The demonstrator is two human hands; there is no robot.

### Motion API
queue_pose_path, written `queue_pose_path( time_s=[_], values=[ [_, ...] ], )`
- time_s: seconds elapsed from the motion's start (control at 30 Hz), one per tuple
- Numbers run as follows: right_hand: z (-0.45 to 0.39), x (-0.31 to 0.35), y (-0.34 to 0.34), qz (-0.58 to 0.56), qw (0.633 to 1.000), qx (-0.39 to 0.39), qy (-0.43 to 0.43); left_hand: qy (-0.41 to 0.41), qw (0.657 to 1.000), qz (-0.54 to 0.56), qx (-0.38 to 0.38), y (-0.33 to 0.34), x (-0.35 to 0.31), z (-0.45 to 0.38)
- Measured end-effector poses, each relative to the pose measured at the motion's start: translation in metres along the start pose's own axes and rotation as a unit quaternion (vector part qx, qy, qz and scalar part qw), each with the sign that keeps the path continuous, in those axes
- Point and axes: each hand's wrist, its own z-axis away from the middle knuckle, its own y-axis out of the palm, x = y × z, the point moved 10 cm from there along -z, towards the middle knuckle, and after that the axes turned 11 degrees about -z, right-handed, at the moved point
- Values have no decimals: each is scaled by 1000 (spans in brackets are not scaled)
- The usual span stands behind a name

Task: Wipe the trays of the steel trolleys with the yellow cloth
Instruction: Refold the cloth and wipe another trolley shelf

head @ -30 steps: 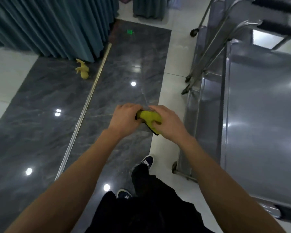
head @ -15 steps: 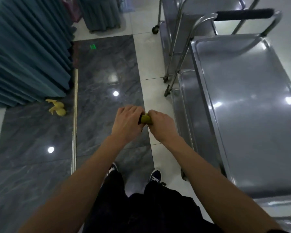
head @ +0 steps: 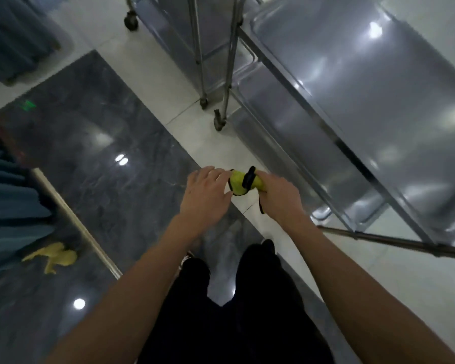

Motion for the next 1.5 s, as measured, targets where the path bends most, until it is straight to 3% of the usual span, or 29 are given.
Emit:
queue_pose_path(
  time_s=[0.17,0.6,1.0,1.17,1.33,1.5],
  values=[
    [-20,-18,28,-64,991,-60,99,86,996,-10,33,19,12,-46],
    [-112,-90,137,-174,950,-120,228,171,973,-72,138,134,45,-155],
    [-168,-121,217,-174,917,-173,313,261,956,-36,126,232,96,-244],
    [-185,-129,254,-256,869,-219,361,304,944,-35,125,265,123,-272],
    [-218,-162,301,-303,839,-261,369,333,935,-43,112,317,136,-309],
    [-262,-220,332,-311,832,-310,341,355,929,-42,95,386,128,-363]
  ],
)
